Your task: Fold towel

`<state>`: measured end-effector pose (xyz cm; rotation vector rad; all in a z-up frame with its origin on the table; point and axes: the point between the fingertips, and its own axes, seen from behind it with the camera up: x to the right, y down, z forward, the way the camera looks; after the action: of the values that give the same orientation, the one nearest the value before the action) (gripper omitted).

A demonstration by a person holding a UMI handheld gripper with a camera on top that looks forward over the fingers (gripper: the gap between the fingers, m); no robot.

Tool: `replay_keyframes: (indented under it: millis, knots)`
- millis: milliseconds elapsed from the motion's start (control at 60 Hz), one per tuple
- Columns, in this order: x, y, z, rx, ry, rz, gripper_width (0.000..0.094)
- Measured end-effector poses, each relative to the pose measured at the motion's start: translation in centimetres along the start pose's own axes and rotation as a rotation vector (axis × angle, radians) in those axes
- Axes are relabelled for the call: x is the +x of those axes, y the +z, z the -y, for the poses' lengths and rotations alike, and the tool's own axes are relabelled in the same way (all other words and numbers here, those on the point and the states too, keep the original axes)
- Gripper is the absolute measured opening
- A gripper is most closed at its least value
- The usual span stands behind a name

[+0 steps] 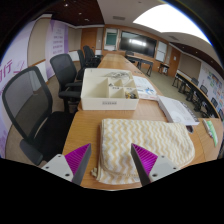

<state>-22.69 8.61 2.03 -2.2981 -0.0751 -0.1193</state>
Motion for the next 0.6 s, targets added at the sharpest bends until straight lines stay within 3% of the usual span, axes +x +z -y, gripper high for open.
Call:
replay_keyframes:
  millis: [67, 183, 267, 450, 600]
  knots:
    - [-0.2, 1.8, -0.4, -0.028, 0.005, -0.004, 0.0675]
    - [1.3, 3.0, -0.8, -0.048, -0.016, -0.080, 0.0267]
    - [2.0, 3.2, -0.9, -0.044, -0.062, -0.117, 0.0113]
    - [1.7, 2.8, -0.6, -0.033, -0.068, -0.088, 0.0040]
    - [-2.5, -0.5, 1.4, -0.025, -0.001, 0.092, 0.0038]
